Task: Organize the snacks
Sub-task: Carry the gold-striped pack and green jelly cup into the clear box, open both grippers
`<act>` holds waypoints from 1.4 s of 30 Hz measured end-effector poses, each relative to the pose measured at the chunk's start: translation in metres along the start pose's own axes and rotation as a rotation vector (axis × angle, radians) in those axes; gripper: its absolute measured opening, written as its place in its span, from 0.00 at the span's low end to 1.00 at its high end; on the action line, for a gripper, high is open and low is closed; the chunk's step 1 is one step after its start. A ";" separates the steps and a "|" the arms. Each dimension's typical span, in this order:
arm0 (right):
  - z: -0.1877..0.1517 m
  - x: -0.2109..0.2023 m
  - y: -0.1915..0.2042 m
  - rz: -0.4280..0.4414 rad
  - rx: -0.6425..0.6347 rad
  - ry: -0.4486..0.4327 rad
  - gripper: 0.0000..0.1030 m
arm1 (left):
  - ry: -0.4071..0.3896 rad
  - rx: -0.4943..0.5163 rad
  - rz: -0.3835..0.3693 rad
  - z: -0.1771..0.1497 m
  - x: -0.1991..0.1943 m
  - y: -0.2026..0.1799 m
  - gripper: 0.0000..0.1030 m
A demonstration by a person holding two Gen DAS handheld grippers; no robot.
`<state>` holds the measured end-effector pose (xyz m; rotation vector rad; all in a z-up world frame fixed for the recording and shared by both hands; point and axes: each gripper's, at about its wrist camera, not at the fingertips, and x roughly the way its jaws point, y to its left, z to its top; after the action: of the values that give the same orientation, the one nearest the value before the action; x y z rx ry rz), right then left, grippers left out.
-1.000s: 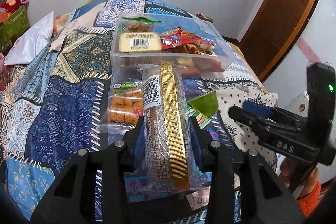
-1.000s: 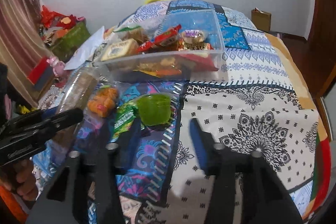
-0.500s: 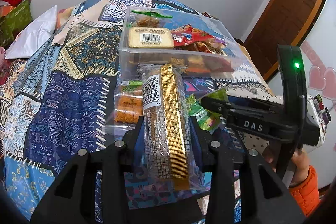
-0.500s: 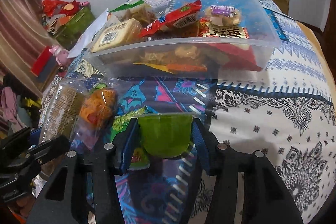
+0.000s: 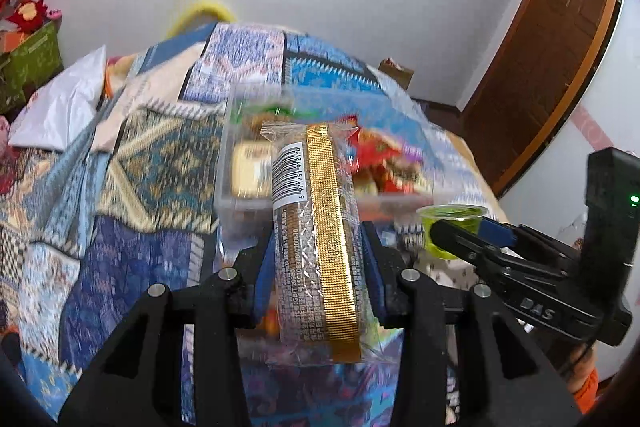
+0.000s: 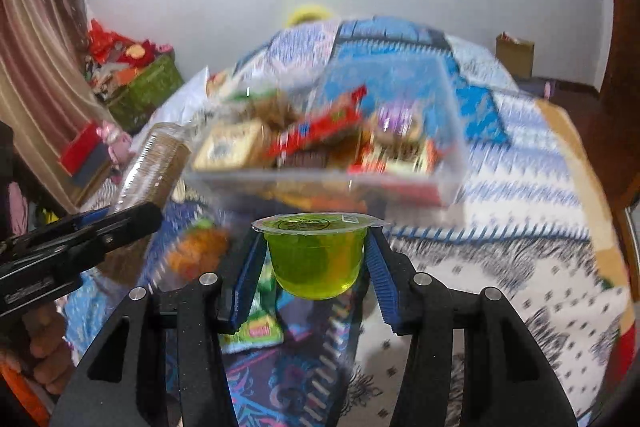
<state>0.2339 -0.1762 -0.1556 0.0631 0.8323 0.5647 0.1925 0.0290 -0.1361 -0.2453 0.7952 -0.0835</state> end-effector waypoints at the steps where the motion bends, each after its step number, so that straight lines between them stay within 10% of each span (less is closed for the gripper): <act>1: 0.006 -0.002 -0.001 -0.001 0.001 -0.015 0.46 | -0.006 0.002 0.000 0.005 0.002 -0.001 0.38; 28: 0.096 0.066 -0.047 -0.080 0.082 -0.074 0.46 | 0.093 0.073 0.005 0.081 0.137 -0.028 0.39; 42: 0.098 0.075 -0.045 -0.054 0.068 0.011 0.47 | 0.077 0.042 -0.010 0.081 0.119 -0.022 0.41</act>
<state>0.3647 -0.1614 -0.1521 0.0992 0.8615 0.4868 0.3338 0.0035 -0.1587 -0.2070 0.8683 -0.1202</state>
